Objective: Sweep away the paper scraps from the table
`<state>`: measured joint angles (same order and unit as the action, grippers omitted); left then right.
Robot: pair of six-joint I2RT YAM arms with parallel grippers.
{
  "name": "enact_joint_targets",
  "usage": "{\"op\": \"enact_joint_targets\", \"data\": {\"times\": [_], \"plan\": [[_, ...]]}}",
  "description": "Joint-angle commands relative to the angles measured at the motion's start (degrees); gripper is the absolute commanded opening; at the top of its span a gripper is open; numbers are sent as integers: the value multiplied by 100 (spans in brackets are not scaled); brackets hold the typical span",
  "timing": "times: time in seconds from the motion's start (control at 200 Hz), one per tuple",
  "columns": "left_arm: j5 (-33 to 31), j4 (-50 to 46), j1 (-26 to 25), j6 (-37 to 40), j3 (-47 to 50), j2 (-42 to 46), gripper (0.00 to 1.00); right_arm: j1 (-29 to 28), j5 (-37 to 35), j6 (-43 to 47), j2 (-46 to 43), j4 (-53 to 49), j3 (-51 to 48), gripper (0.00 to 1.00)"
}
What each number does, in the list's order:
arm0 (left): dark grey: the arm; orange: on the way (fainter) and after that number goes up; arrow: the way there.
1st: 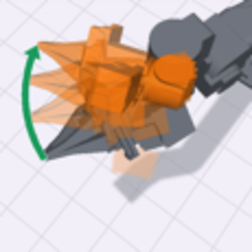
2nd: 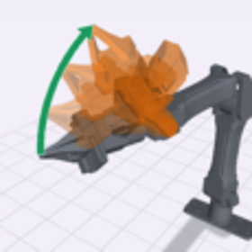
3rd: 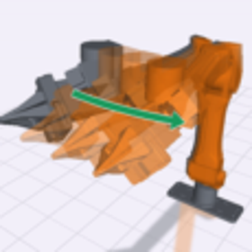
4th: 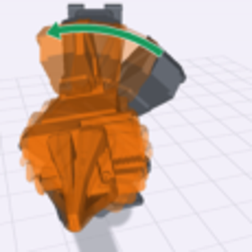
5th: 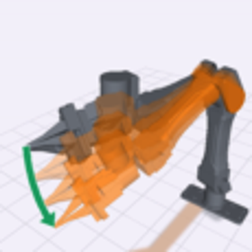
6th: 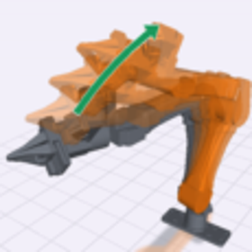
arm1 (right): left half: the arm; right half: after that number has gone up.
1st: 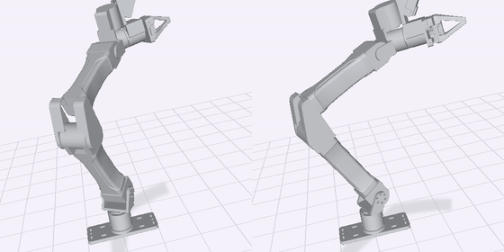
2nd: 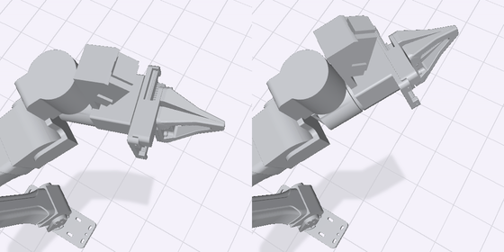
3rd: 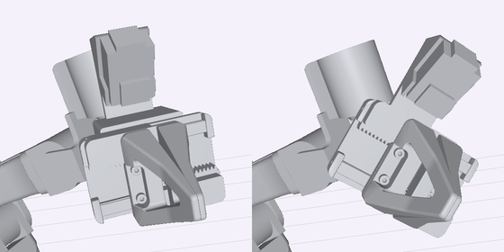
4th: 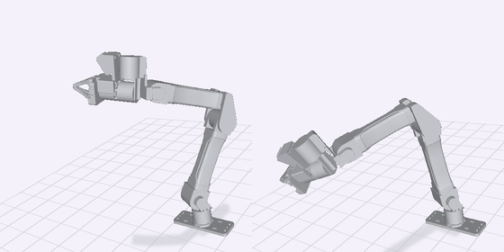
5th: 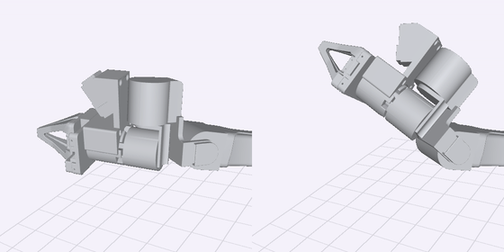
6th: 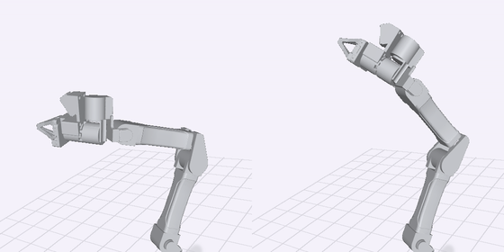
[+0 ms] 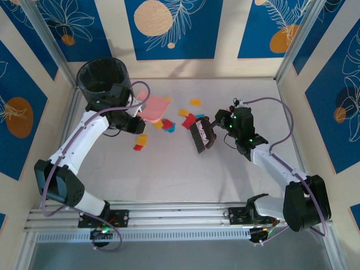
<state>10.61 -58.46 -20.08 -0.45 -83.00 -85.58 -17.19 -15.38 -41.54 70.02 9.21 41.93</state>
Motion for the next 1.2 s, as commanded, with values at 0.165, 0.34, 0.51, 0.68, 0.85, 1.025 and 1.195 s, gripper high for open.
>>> {"op": "enact_joint_targets", "data": {"times": [0.165, 0.34, 0.51, 0.68, 0.85, 1.025, 1.195], "plan": [[-248, -135, -137, 119, 160, 24, 0, 163, 316, -563, 960, 884, 806, 0], [-239, -140, -179, 124, 188, 33, 0, 195, 290, -717, 1751, 965, 1382, 0], [-218, -130, -207, 141, 197, 11, 0, 216, 48, -945, 2401, 1003, 1759, 0], [-192, -155, -232, 168, 174, -2, 0, 247, -250, -1045, 2823, 960, 1871, 0], [-152, -179, -259, 216, 205, -9, 0, 289, -563, -1060, 2806, 730, 1650, 0], [-8, -327, -330, 330, 155, -149, 0, 300, -993, -909, 2475, 118, 1388, 0], [-30, -442, -493, 418, 115, -283, 0, 244, -1336, -766, 1980, -391, 1077, 0]]}}
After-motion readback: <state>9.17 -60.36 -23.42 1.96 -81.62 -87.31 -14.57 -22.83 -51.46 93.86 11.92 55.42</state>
